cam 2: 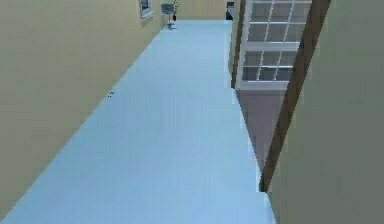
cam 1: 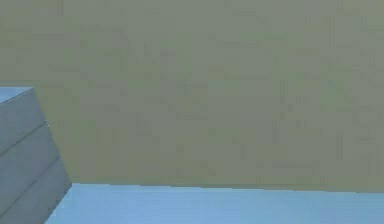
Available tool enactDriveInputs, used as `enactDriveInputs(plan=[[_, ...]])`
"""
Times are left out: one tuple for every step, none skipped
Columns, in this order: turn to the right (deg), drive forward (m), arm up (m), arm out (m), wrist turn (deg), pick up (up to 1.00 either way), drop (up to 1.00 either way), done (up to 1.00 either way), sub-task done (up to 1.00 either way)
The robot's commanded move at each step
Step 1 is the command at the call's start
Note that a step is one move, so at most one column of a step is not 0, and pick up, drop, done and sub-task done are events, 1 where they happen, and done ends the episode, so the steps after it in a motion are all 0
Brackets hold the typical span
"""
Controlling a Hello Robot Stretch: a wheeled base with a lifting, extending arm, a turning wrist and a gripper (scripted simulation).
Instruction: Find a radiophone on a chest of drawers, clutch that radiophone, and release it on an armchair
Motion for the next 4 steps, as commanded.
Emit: enactDriveInputs(plan=[[-45.0, 0.0, 0.0, 0.0, 0.0, 0.0, 0.0, 0.0, 0.0], [-27.0, 0.0, 0.0, 0.0, 0.0, 0.0, 0.0, 0.0, 0.0], [0.0, 0.4, 0.0, 0.0, 0.0, 0.0, 0.0, 0.0, 0.0], [15.0, 0.0, 0.0, 0.0, 0.0, 0.0, 0.0, 0.0, 0.0]])
